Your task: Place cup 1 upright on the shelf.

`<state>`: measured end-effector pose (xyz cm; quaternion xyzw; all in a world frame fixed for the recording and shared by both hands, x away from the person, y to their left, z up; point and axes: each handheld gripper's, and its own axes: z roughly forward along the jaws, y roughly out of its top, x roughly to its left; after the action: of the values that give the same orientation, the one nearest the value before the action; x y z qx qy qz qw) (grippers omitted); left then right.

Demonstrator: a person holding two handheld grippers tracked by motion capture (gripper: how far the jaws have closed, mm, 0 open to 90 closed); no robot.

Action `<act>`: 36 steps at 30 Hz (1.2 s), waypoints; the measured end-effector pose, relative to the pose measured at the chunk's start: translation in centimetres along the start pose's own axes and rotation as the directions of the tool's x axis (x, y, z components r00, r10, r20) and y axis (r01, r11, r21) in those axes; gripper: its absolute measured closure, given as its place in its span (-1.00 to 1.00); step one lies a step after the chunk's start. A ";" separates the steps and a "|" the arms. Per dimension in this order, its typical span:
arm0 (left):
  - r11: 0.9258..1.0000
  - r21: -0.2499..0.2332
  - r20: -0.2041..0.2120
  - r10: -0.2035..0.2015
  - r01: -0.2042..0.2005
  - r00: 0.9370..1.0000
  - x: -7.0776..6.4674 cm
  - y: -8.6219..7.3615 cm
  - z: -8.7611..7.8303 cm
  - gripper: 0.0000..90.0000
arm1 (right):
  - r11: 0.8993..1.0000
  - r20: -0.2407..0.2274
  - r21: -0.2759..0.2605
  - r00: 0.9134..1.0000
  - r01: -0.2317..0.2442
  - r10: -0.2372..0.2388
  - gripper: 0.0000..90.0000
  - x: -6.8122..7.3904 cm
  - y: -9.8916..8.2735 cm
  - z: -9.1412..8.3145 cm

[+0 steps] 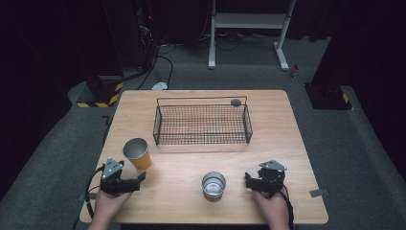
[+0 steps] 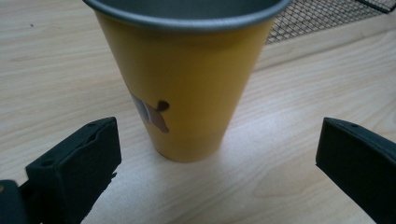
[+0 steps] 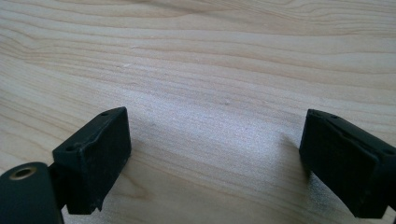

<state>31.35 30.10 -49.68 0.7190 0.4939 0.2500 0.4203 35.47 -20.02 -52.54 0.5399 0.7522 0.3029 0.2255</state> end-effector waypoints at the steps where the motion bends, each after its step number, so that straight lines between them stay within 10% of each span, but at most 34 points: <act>1: 1.000 0.000 0.007 -0.008 0.008 1.000 0.0 0.1 0.1 -0.98 | 1.000 0.000 0.000 1.000 0.000 0.000 -0.80 0.0 0.0 0.0; 16: 0.996 -0.025 0.010 -0.082 0.083 0.997 1.1 2.3 1.3 -0.99 | 1.000 0.000 -0.001 1.000 0.002 -0.002 -0.80 0.0 0.0 0.0; 36: 0.992 -0.121 -0.020 -0.029 0.026 0.999 1.4 3.0 3.3 -0.89 | 1.000 -0.001 -0.001 1.000 0.003 -0.003 -0.80 0.0 0.1 0.1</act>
<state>35.91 29.75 -48.93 0.6826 0.4920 0.2814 0.4612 35.56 -20.02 -52.54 0.5385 0.7530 0.3033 0.2258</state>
